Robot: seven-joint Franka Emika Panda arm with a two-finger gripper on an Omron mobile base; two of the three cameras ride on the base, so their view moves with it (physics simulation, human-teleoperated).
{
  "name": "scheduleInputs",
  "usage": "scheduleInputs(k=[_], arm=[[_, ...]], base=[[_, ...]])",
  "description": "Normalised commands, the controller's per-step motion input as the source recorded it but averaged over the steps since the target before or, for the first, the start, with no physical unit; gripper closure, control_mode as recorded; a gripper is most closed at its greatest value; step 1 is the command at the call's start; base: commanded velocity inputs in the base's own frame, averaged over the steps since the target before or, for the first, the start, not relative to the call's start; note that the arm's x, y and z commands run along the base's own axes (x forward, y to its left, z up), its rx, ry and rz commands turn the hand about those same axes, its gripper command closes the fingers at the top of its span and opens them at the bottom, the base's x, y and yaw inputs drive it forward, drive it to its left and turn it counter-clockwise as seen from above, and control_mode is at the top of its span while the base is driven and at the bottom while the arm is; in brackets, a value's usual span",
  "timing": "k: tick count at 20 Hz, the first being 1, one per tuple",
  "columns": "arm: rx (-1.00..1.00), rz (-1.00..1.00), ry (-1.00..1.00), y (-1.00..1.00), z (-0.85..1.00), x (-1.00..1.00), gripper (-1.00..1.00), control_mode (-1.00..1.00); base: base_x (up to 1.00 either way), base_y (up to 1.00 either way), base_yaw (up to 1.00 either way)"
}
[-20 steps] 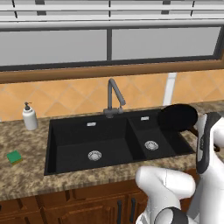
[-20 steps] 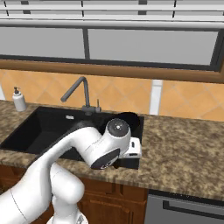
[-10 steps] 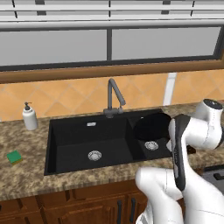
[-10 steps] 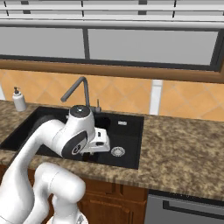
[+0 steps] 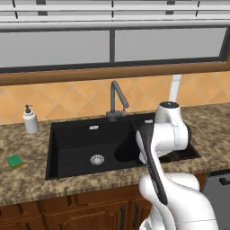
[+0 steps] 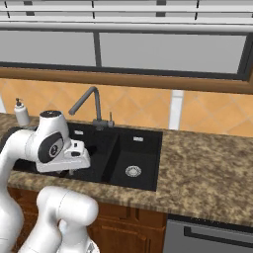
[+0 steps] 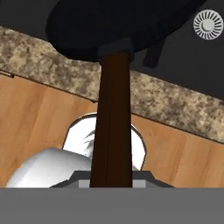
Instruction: Pick the pan and sponge and place them into the sink. Then turn on the water.
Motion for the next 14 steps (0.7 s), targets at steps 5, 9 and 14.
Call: scheduleInputs(k=[5,9,14], arm=[[-0.09,0.04,0.26,1.00,0.00,0.32,1.00,-1.00],[-0.03,0.12,0.15,0.77,0.00,0.75,1.00,-1.00],[0.00,0.14,0.02,0.55,0.00,0.94,1.00,-1.00]], base=[[0.00,0.00,0.00],[0.00,0.00,0.00],[0.00,0.00,0.00]])
